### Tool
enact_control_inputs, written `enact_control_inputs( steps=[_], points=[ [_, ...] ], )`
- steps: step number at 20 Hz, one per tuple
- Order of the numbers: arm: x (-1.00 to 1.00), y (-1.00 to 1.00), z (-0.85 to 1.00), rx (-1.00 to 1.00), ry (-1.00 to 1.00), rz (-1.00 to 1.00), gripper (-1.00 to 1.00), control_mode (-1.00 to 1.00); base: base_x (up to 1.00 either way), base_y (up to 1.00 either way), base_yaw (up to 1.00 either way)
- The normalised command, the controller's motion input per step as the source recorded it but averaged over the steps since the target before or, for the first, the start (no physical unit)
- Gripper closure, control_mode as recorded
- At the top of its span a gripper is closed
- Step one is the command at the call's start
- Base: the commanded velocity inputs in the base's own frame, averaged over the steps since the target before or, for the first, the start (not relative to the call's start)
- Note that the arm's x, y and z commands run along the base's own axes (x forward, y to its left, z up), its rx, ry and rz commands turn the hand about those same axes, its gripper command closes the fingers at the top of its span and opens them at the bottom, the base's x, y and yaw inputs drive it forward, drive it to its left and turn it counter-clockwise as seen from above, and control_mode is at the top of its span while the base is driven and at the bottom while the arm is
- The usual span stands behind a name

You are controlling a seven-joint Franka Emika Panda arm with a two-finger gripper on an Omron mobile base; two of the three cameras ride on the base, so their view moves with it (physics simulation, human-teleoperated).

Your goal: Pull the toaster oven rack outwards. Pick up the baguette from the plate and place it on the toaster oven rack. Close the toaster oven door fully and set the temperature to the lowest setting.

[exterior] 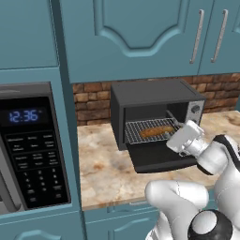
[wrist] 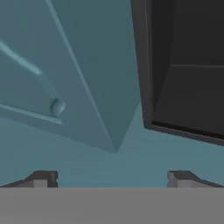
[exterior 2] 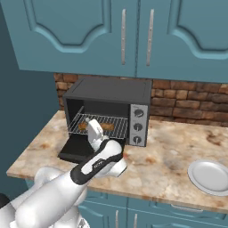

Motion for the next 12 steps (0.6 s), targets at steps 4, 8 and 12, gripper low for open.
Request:
enact_control_inputs(
  steps=[4, 8, 12],
  points=[
    [-0.26, 0.0, 0.69, 0.0, -0.2, -0.22, -1.0, -1.0, 0.0, 0.0, 0.0],
    [-0.21, 0.0, 0.33, -0.13, -0.01, -0.25, -1.0, -1.0, 0.0, 0.0, 0.0],
    [-0.35, -0.06, 0.0, -0.33, 0.11, -0.34, -1.0, -1.0, 0.0, 0.0, 0.0]
  ],
)
